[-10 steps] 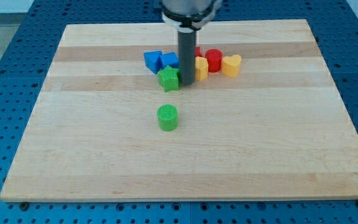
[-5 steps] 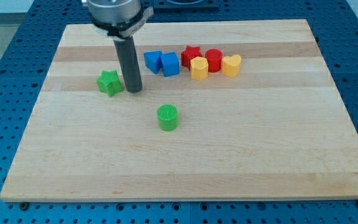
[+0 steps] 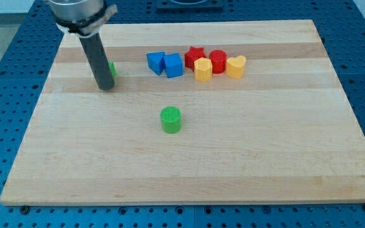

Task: Push the green star to the top left corner of the board

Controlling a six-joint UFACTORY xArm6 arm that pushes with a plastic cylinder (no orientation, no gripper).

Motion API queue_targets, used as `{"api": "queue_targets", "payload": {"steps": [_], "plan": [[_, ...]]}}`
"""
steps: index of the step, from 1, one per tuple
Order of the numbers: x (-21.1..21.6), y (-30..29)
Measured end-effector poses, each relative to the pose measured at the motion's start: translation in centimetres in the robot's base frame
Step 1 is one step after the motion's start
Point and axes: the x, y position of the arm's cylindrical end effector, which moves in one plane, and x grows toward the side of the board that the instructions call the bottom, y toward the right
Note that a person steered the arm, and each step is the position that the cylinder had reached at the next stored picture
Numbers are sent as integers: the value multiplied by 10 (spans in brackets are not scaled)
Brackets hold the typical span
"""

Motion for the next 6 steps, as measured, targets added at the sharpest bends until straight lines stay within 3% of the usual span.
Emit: {"api": "queue_targets", "payload": {"steps": [2,3,4,6], "plan": [[-77,-26],[-88,-32],[-86,-34],[-42,9]]}}
